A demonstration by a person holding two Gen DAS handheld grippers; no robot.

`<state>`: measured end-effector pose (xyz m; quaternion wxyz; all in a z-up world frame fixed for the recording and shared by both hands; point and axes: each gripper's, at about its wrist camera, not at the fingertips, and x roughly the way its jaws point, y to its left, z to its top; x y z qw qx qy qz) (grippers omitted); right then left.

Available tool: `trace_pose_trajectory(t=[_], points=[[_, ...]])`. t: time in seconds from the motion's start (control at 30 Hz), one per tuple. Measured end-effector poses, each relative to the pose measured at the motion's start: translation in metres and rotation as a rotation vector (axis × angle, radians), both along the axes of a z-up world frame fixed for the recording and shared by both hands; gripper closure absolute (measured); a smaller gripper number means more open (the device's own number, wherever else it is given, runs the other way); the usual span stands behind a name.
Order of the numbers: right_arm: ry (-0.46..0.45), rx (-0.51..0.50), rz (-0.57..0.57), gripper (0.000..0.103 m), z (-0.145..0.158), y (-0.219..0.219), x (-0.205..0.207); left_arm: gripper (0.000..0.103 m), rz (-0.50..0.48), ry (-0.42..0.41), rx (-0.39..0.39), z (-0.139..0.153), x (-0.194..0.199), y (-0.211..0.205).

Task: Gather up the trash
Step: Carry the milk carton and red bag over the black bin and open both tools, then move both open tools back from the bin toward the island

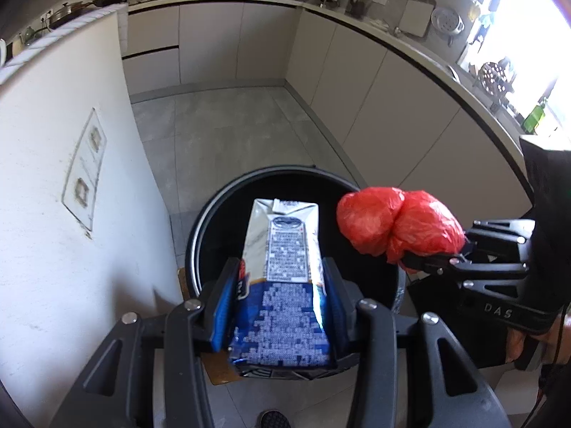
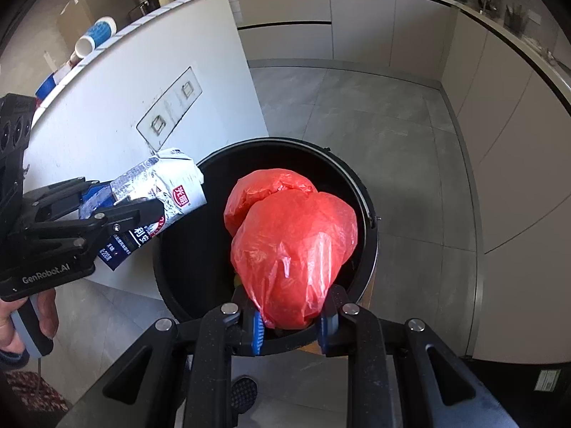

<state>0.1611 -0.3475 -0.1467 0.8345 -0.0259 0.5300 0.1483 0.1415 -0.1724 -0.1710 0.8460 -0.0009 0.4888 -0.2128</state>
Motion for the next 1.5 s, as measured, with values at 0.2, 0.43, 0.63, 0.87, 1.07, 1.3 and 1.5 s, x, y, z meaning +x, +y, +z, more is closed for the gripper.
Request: trace_pose_trajectory(t=[0.2,0.43,0.63,0.87,1.07,1.3,1.5], points=[[0.013,-0.133,-0.009,0.0,-0.039,-0.003,0.007,0.0,0.111,-0.06,0.13,-0.006,-0.004,0.009],[-0.03,-0.131,-0.083,0.0,-0.07,-0.017,-0.006,0.0,0.158,-0.056,0.163,-0.007,-0.015,0.019],[-0.048,-0.118,-0.102,0.0,-0.087,-0.017,-0.012,0.0,0.163,-0.076,0.152,-0.001,-0.013,0.024],[-0.063,-0.109,-0.122,0.0,-0.096,-0.021,-0.022,0.0,0.161,-0.099,0.143,0.015,-0.019,0.02],[-0.104,-0.073,-0.169,0.0,-0.072,-0.023,-0.034,0.0,0.158,-0.134,0.13,0.04,-0.029,0.017],[-0.171,-0.054,-0.186,0.0,-0.032,-0.027,-0.046,0.0,0.164,-0.183,0.113,0.08,-0.047,0.025],[-0.244,-0.013,-0.169,0.0,0.024,-0.011,-0.064,0.0,0.203,-0.248,0.094,0.123,-0.066,0.048]])
